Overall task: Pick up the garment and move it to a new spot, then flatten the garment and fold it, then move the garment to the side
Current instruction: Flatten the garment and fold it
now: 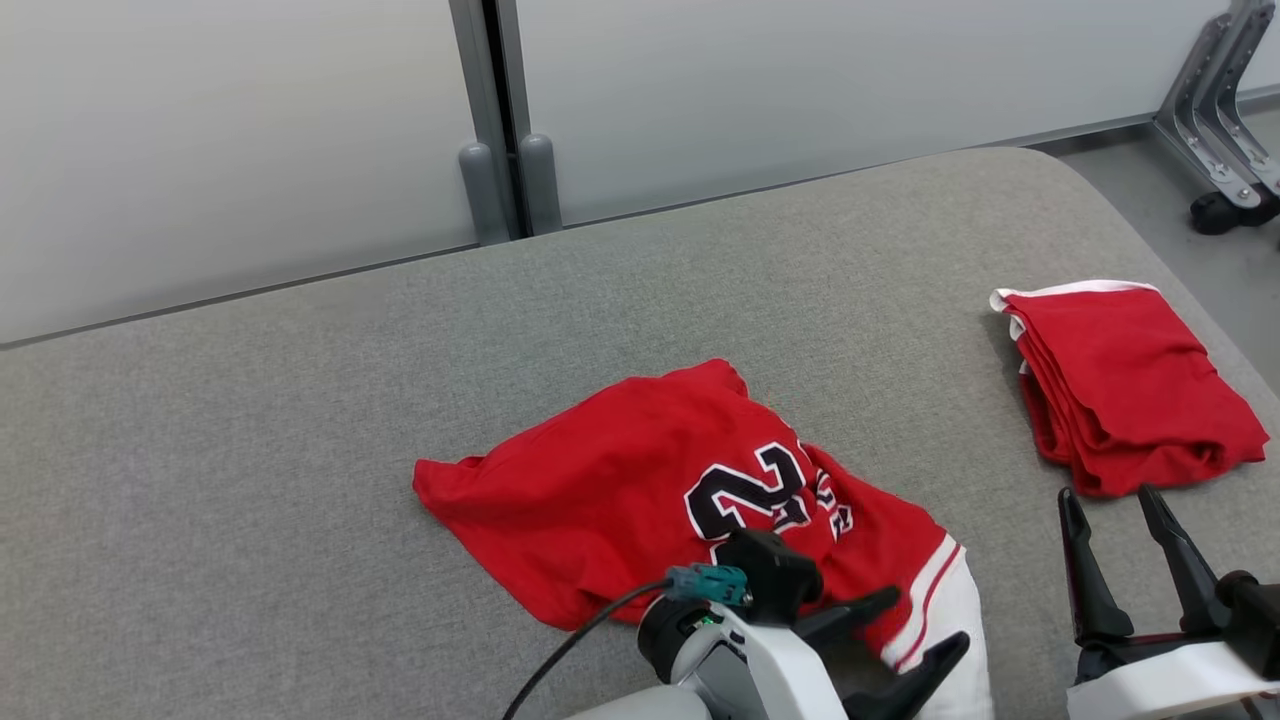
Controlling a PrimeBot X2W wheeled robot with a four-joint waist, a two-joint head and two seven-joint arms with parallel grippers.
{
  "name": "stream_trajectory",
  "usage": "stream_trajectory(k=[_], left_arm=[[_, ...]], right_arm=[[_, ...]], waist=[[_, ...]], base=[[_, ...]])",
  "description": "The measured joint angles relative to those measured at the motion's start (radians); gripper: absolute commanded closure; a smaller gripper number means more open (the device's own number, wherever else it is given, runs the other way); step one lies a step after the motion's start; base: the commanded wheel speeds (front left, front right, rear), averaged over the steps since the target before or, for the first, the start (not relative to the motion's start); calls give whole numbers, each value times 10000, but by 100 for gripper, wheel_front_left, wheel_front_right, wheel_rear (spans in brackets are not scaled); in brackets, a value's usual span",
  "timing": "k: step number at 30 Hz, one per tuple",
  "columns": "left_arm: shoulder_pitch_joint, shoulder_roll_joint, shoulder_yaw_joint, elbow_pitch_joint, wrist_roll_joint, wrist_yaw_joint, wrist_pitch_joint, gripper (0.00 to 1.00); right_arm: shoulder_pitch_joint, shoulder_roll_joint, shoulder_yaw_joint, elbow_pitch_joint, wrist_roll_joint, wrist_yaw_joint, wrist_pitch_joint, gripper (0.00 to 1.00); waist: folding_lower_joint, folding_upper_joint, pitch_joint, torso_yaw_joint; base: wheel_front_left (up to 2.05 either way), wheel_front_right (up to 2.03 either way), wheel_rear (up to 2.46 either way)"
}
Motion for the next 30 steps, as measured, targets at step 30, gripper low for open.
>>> stream_trajectory(k=[30], left_arm=[[588, 2017, 232, 2579, 2021, 3074, 675, 0]], right_arm=[[143, 98, -88, -247, 2, 0, 0, 0]], waist=[[0, 0, 246, 106]], base=[[0, 0, 0]])
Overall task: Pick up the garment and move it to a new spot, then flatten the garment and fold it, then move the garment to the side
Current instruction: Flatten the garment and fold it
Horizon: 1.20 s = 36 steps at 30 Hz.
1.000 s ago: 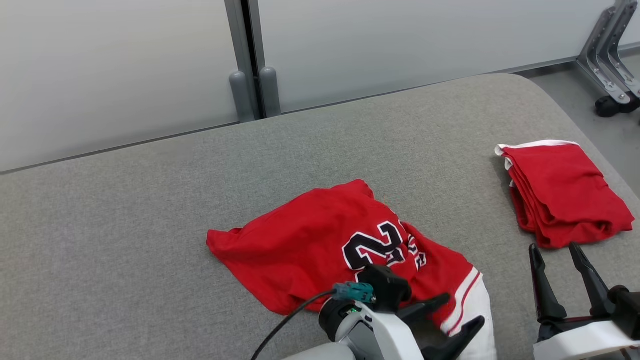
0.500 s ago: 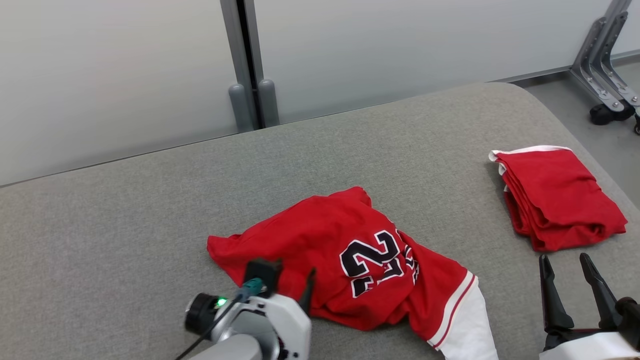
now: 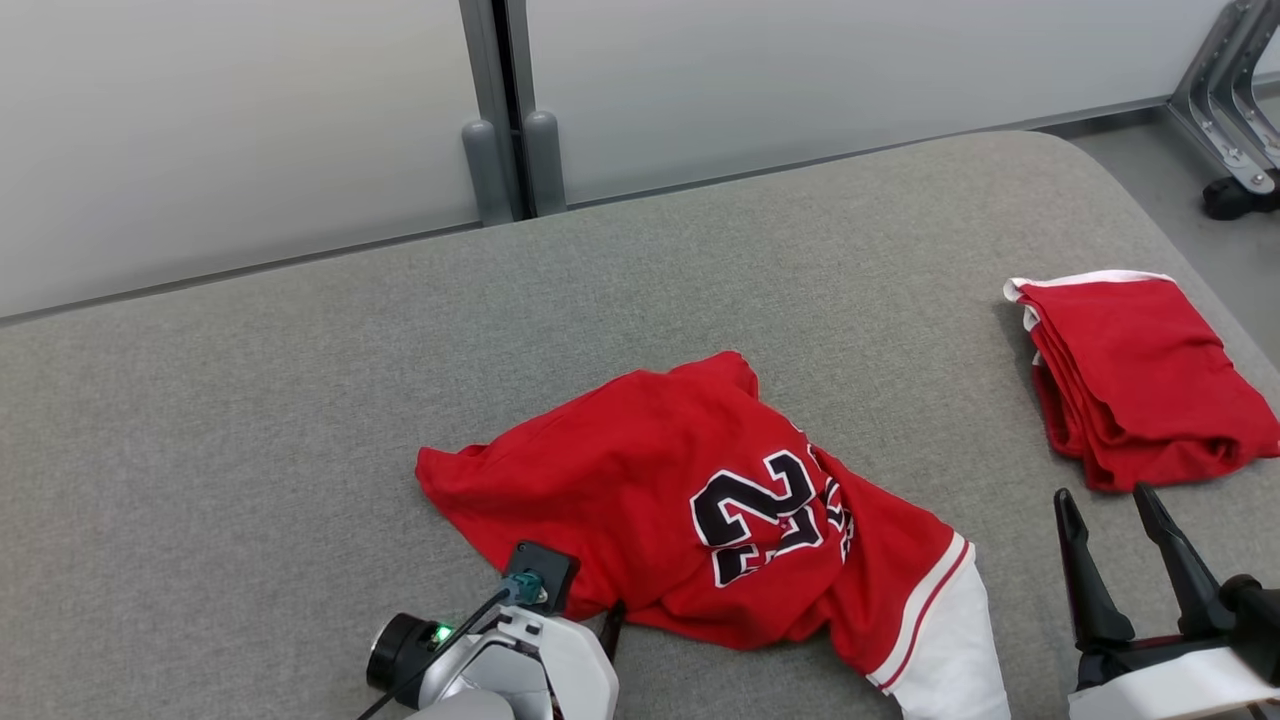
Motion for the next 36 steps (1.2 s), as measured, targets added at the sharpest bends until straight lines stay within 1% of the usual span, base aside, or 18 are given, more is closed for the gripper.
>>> stream_trajectory(k=[1, 2, 3, 5, 9, 12, 14, 17, 20, 23, 27, 31, 34, 36], left_arm=[[-19, -73, -15, 111, 0, -77, 94, 0], [-54, -111, -25, 213, 8, -176, 155, 60], [-95, -140, -23, 341, 29, -247, 144, 100], [-161, -205, 10, 493, 23, -441, 58, 100], [-173, -205, 293, 313, -144, -554, -274, 100], [-151, 119, 537, -562, -278, -554, -460, 100], [-63, 531, 579, -1423, -278, -435, -428, 100], [24, 1323, 648, -3129, -257, -59, -251, 100], [66, 2125, 780, -4989, -144, 508, -52, 100], [116, 2773, 842, -6638, 13, 1103, 222, 100], [48, 3269, 892, -8408, 322, 1822, 558, 100], [-190, 3651, 905, -9607, 631, 2376, 917, 100], [-334, 3776, 945, -10144, 702, 2610, 1162, 100], [-407, 3789, 982, -10192, 706, 2671, 1241, 100]], right_arm=[[0, -13, -21, 6, 4, 0, 0, 0], [0, -25, -35, 8, 17, 0, 0, 0], [1, -35, -48, 12, 36, 0, 0, 0], [0, -33, -58, 25, 46, 0, 0, 0], [45, -17, -176, 73, 38, 0, 0, 0], [242, 17, -328, 73, -29, 0, 0, 0], [419, 69, -416, 69, -75, 0, 0, 0], [636, 130, -493, 44, -142, -2, 0, 0], [649, 211, -514, -12, -215, 0, 0, 0], [646, 288, -472, -29, -234, -2, 0, 0], [646, 345, -468, -29, -303, 0, 0, 0], [647, 370, -443, -23, -318, -2, 0, 0], [647, 343, -378, -23, -314, 0, 0, 0], [644, 322, -374, -23, -313, 0, 0, 0]], waist=[[0, 0, 34, -12], [0, 0, 59, -18], [0, 0, 76, -20], [0, 0, 66, -19], [0, 0, -98, 37], [0, 0, -279, 171], [0, 0, -422, 317], [0, 0, -610, 618], [0, 0, -763, 927], [0, 0, -887, 1186], [0, 0, -1010, 1437], [0, 0, -1055, 1518], [0, 0, -1015, 1467], [0, 0, -996, 1442]], base=[[0, 0, 0], [0, 0, 0], [0, 0, 0], [0, 0, 0], [0, 0, 0], [0, 0, 0], [0, 0, 0], [0, 0, 0], [0, 0, 0], [0, 0, 0], [0, 0, 0], [0, 0, 0], [0, 0, 0], [0, 0, 0]])
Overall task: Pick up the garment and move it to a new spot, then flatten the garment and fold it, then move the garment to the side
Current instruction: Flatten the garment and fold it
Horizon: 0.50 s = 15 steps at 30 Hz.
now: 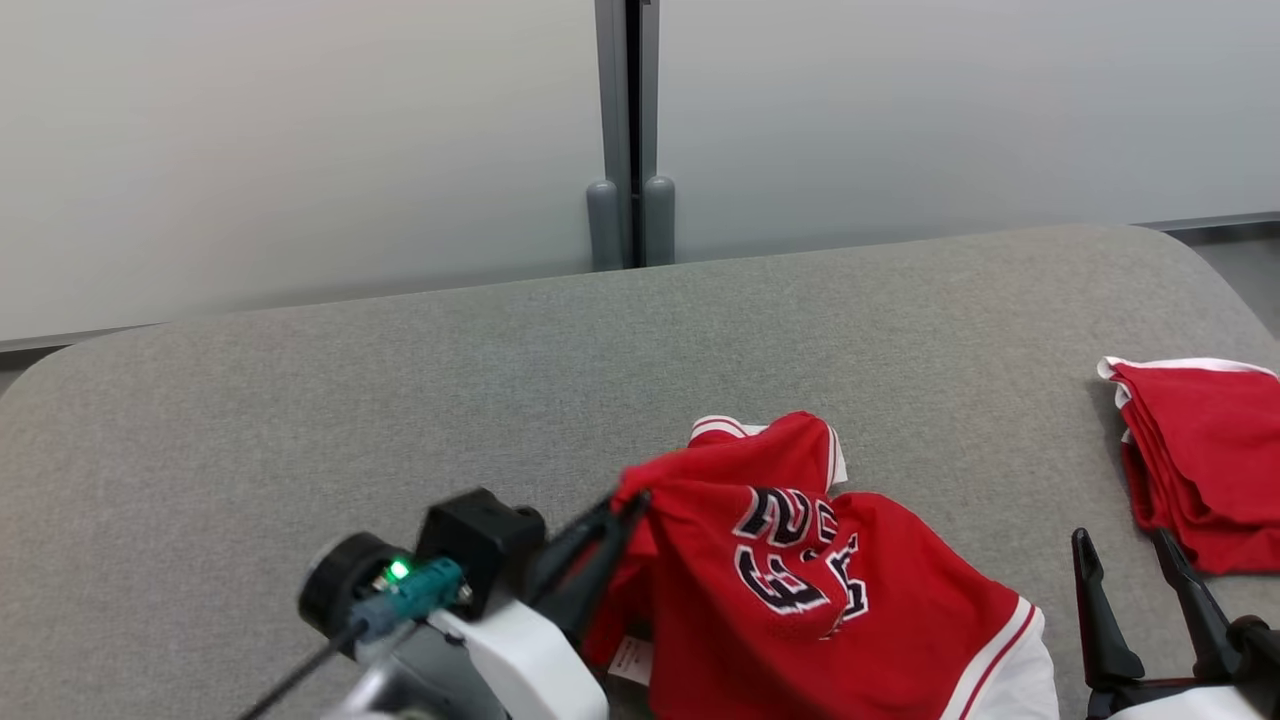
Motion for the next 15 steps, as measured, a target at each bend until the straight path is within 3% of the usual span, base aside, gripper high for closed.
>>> stream_trajectory(k=[3, 7, 11, 15], left_arm=[[-238, 128, 221, 263, -40, 128, 130, 100], [-662, -36, 431, 1592, -368, -136, 449, 100], [-977, -779, 594, 4052, -968, -886, 612, 100], [-1493, -1948, 871, 7150, -970, -1645, -326, 100]], right_arm=[[-13, -69, 44, -2, 21, 0, 0, 0], [-107, -180, 94, 2, 102, 0, 0, 0], [-311, -299, 222, 6, 188, -2, 0, 0], [-642, -426, 451, 8, 316, -2, 0, 0]], waist=[[0, 0, 93, -107], [0, 0, 282, -272], [0, 0, 558, -435], [0, 0, 888, -680]], base=[[0, 0, 0], [0, 0, 0], [0, 0, 0], [0, 0, 0]])
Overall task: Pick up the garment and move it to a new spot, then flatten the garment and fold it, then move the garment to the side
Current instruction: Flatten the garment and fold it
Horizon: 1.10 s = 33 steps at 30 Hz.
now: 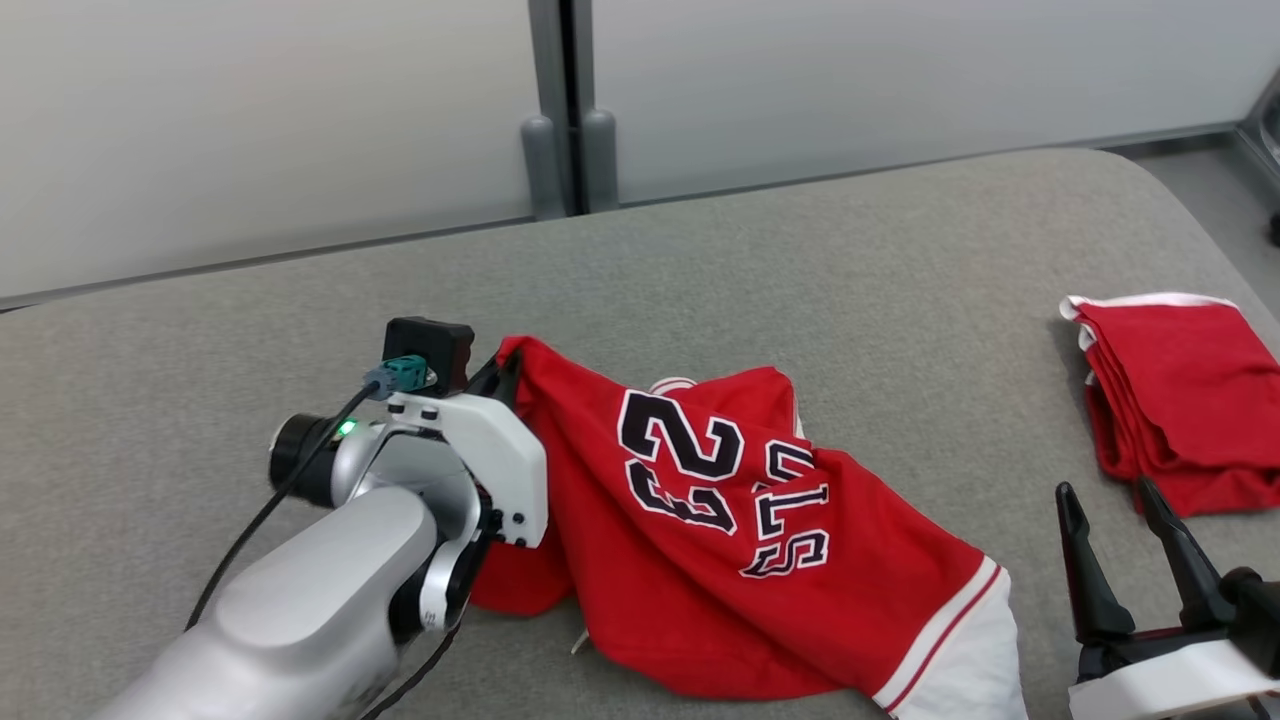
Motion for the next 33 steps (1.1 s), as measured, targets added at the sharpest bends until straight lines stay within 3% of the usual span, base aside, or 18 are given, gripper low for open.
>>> stream_trajectory(k=[2, 5, 6, 8, 9, 10, 14, 20, 27, 33], left_arm=[[-194, -702, 123, 1371, 50, -562, -750, 100], [-486, -1616, 224, 3214, 337, -951, -1983, 100], [-541, -1960, 485, 3776, 219, -1011, -2462, 94], [-644, -2495, 416, 4782, 311, -1421, -2949, 59], [-635, -2775, 407, 5219, 255, -1722, -3032, 4], [-619, -3020, 343, 5683, 171, -1944, -3030, 0], [-587, -3359, 215, 6924, 213, -2512, -3214, 0], [-275, -3379, 401, 7398, 182, -2788, -3430, 0], [1101, -2359, 980, 6130, -232, -2754, -3498, 0], [2521, -1691, 656, 4531, -535, -2485, -2568, 0]], right_arm=[[-131, -71, 82, 12, 63, 0, 0, 0], [-264, -153, 192, 46, 111, 0, 0, 0], [-270, -176, 184, 61, 138, 2, 0, 0], [-288, -236, 192, 86, 151, 2, 0, 0], [-289, -263, 192, 100, 163, 0, 0, 0], [-294, -270, 215, 121, 165, 2, 0, 0], [-291, -299, 165, 169, 178, 0, 0, 0], [-114, -240, -50, 213, 96, 0, 0, 0], [207, 19, -100, 215, -100, 0, 0, 0], [230, 104, -71, 157, -144, 0, 0, 0]], waist=[[0, 0, 150, -158], [0, 0, 340, -405], [0, 0, 400, -462], [0, 0, 499, -550], [0, 0, 530, -582], [0, 0, 541, -606], [0, 0, 484, -595], [0, 0, 95, -404], [0, 0, -535, -160], [0, 0, -563, -121]], base=[[0, 0, 0], [0, 0, 0], [0, 0, 0], [0, 0, 0], [0, 0, 0], [0, 0, 0], [0, 0, 0], [0, 0, 0], [0, 0, 0], [0, 0, 0]])
